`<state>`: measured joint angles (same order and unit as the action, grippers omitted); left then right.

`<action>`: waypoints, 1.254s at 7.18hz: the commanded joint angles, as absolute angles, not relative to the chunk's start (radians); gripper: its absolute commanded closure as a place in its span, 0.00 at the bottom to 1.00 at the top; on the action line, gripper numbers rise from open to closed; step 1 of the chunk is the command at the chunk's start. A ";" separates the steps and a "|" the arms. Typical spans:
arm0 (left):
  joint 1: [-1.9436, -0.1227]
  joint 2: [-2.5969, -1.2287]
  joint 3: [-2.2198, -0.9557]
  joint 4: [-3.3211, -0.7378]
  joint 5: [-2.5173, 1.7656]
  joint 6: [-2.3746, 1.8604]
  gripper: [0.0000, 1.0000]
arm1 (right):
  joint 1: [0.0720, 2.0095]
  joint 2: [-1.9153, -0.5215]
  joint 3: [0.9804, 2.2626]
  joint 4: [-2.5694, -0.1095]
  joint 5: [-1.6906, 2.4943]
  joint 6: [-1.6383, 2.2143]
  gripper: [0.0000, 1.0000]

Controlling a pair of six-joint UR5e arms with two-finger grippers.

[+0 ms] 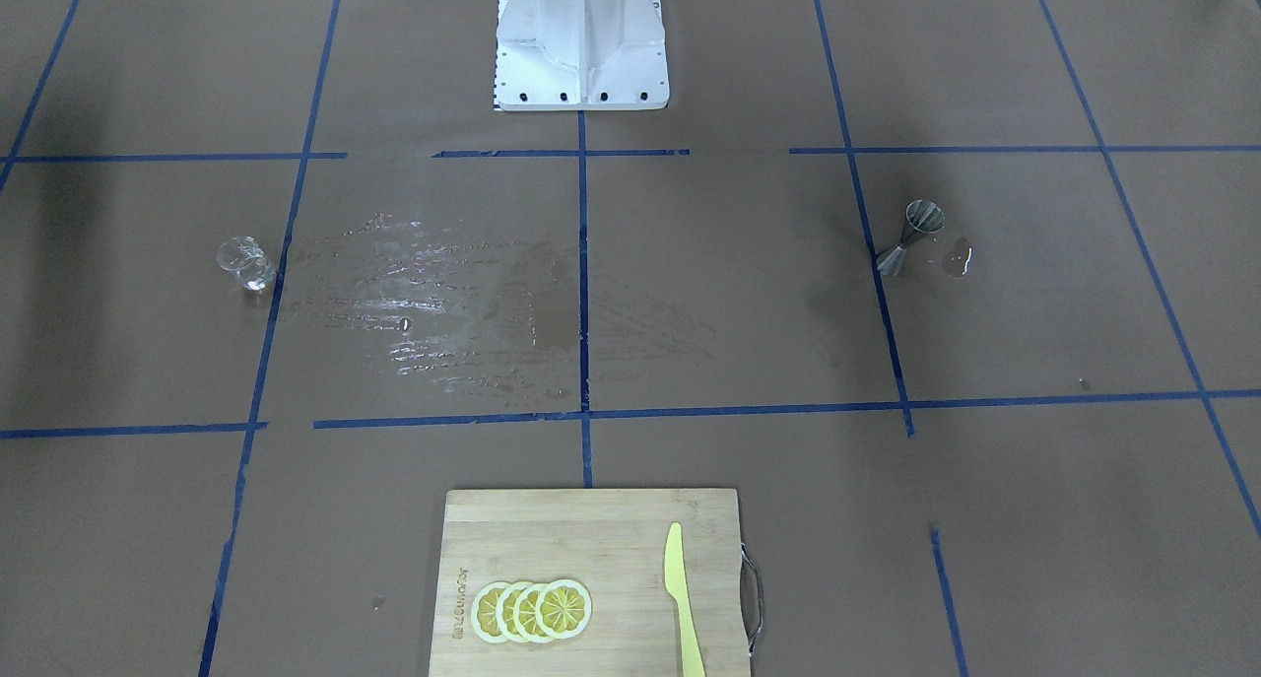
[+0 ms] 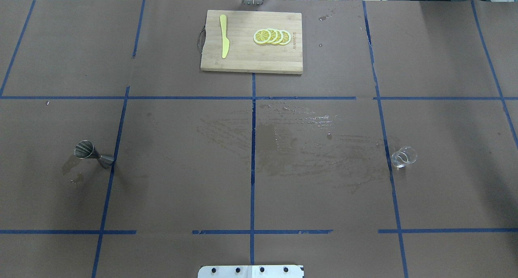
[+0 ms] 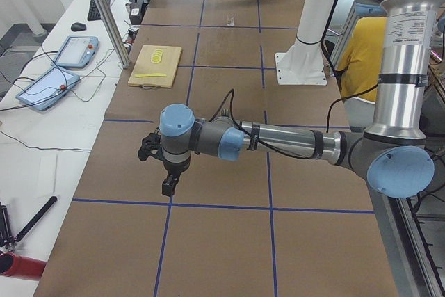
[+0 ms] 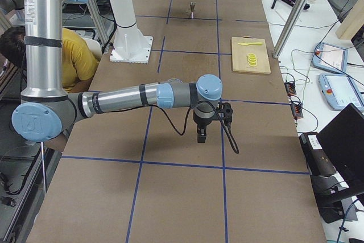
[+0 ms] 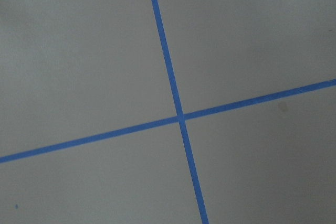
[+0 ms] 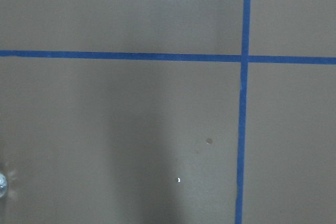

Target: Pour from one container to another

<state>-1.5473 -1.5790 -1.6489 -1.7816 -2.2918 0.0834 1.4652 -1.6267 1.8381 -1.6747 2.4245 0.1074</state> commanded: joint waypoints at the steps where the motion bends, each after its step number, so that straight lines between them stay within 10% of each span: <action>1: -1.492 -1.546 -1.643 -2.006 -2.318 0.002 0.00 | 1.436 -1.631 1.853 -1.558 2.534 0.120 0.00; 4: -1.113 -1.548 -1.701 -2.571 -2.128 -0.740 0.00 | 1.373 -1.647 1.878 -1.403 2.600 0.321 0.00; 9: -0.510 -1.312 -2.020 -2.597 -1.257 -1.155 0.01 | 1.358 -1.634 1.878 -1.364 2.588 0.337 0.00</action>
